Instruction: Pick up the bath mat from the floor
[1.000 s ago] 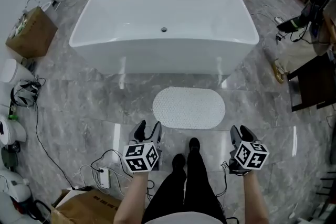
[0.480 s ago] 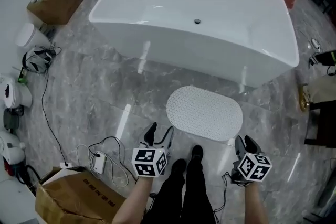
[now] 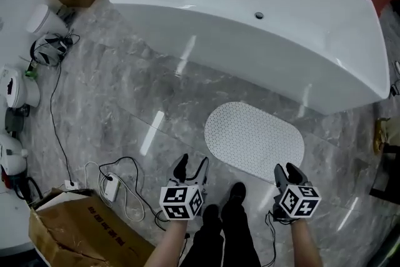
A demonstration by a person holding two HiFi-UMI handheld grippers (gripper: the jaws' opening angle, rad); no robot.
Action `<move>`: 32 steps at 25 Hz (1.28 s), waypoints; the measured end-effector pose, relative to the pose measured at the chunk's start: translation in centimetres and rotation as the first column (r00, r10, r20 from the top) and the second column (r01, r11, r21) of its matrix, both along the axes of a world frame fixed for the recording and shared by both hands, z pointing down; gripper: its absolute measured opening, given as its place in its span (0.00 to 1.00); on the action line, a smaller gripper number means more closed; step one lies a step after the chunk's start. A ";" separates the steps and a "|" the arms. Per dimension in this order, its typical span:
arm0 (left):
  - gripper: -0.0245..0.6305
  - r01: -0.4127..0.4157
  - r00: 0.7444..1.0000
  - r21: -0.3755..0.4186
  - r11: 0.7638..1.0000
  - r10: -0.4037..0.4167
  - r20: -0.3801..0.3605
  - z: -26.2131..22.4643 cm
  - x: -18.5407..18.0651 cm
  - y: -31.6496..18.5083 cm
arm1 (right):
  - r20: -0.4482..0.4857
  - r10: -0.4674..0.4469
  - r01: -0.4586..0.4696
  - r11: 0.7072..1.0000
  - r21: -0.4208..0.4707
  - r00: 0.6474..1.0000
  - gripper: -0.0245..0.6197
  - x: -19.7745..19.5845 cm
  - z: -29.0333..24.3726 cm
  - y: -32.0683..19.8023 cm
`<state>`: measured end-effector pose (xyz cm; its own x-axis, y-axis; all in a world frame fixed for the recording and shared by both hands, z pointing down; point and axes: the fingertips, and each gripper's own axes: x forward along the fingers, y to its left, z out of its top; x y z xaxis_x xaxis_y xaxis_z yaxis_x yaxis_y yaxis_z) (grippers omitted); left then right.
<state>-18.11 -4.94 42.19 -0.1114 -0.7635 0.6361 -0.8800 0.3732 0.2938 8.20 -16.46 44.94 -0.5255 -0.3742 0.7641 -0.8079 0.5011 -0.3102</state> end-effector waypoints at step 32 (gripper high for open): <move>0.49 -0.003 0.999 0.037 0.999 0.001 0.043 40.4 -3.7 -1.1 | 0.072 -0.150 0.133 0.970 0.203 0.986 0.30 -7.1 35.7 -1.9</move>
<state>-21.83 -6.02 82.60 -0.1365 -0.7869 0.6018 -0.8929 0.3609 0.2693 1.06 -18.36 80.60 -0.6445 -0.4295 0.6326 -0.6989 0.6664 -0.2596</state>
